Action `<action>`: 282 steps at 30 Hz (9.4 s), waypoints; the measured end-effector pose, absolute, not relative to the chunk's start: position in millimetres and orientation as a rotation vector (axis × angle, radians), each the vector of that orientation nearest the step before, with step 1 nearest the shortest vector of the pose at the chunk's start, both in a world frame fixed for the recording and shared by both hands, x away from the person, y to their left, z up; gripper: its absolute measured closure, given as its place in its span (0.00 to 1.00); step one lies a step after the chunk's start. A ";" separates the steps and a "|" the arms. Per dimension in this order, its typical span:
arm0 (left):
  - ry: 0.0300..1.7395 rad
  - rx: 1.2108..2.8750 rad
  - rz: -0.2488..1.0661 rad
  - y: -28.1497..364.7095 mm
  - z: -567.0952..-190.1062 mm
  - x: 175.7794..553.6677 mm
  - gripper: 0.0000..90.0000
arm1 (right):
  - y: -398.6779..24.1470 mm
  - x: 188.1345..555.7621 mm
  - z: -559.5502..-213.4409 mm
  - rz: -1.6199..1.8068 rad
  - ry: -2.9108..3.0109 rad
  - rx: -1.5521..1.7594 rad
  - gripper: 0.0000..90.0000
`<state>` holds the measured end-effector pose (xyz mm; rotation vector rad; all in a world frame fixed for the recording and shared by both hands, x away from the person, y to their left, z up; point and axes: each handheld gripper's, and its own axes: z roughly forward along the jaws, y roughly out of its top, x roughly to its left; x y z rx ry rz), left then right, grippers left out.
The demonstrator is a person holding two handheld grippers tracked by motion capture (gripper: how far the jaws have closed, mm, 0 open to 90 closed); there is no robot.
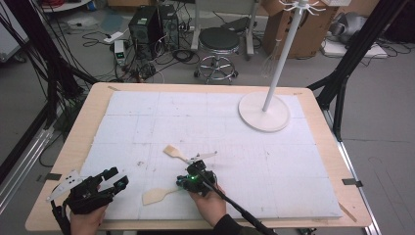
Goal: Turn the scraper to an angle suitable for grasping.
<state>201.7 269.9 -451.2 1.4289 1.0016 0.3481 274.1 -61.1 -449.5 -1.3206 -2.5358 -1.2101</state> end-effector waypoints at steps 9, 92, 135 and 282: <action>0.999 1.434 0.350 270.1 -451.5 202.0 0.39 | -85.8 263.2 -448.8 -1.202 -2.546 -1.327 1.00; 0.994 1.442 0.342 265.9 -450.8 204.9 0.39 | -172.6 236.1 -459.0 -1.313 -2.285 -1.531 1.00; 1.001 1.441 0.339 267.6 -451.7 205.2 0.39 | -144.4 250.6 -456.8 -1.270 -2.328 -1.479 1.00; 1.001 1.449 0.340 266.3 -451.8 205.9 0.40 | -126.2 291.4 -458.2 -1.251 -2.233 -1.535 1.00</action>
